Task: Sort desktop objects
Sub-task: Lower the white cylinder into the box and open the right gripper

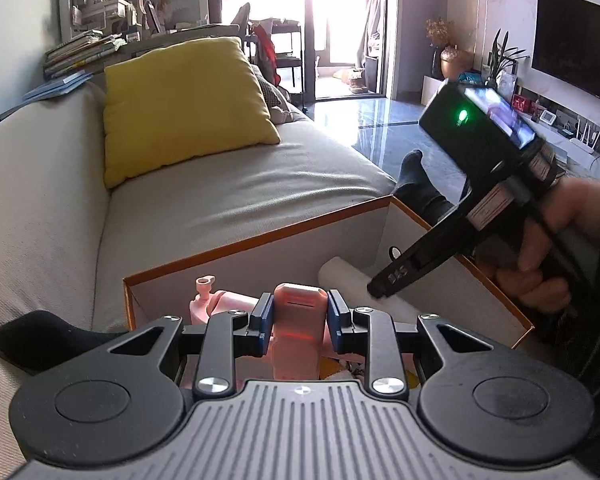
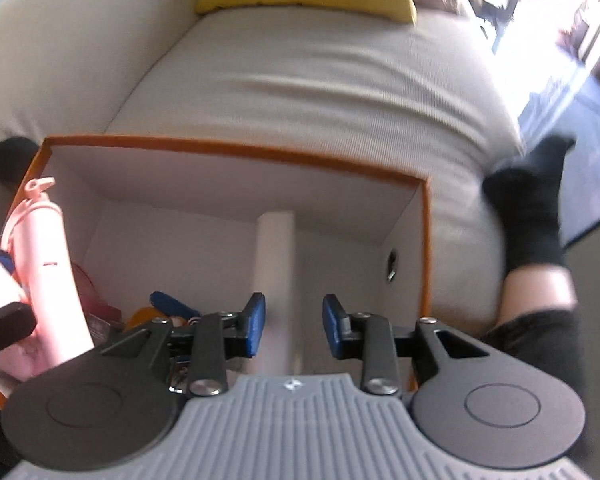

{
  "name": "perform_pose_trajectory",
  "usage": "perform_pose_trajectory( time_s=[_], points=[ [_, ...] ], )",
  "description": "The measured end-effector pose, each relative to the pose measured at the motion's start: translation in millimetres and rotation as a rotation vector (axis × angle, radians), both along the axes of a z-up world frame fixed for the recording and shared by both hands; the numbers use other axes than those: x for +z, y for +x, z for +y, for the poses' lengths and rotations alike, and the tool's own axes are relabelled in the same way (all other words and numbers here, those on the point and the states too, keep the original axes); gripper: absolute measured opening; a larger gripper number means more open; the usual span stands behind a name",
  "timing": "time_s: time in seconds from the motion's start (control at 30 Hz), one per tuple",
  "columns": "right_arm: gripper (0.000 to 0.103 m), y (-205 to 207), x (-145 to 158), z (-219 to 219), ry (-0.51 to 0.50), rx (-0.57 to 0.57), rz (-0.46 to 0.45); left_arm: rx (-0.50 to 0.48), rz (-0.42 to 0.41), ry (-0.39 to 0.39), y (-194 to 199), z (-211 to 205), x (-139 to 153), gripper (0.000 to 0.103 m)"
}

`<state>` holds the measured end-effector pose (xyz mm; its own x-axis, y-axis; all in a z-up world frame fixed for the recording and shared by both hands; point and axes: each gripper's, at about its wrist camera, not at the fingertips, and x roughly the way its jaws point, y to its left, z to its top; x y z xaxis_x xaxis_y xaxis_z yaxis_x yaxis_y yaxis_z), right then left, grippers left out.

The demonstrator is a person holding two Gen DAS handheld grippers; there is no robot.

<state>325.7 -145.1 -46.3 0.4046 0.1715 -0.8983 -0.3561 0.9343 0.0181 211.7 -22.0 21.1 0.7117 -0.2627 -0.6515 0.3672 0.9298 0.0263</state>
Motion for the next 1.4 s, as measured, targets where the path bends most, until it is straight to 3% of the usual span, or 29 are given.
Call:
perform_pose_trajectory(
  time_s=[0.23,0.33,0.43,0.6,0.77,0.93,1.23,1.4],
  points=[
    [0.033,-4,12,20,0.002,0.205,-0.025,0.005,0.007,0.006,1,-2,-2,0.032],
    [0.022,-5,9,29,-0.019,0.280,-0.040,0.011,0.007,0.008,2,-2,-1,0.032],
    [0.017,-3,3,32,-0.022,0.337,-0.019,0.015,0.005,0.009,4,-1,0,0.032],
    [0.015,-1,-5,20,-0.111,0.328,-0.026,0.011,0.004,0.018,9,-4,-1,0.032],
    [0.015,6,-5,0,-0.106,0.286,-0.008,-0.007,0.006,0.036,15,-10,-2,0.032],
    [0.014,3,-8,-6,-0.165,0.279,0.001,-0.026,0.012,0.052,21,-18,-3,0.032],
    [0.015,9,-1,-4,-0.059,0.288,-0.002,-0.060,0.031,0.089,32,-32,-9,0.032],
    [0.015,16,-17,1,0.012,0.303,0.071,-0.079,0.034,0.114,34,-37,-9,0.032]
  ],
)
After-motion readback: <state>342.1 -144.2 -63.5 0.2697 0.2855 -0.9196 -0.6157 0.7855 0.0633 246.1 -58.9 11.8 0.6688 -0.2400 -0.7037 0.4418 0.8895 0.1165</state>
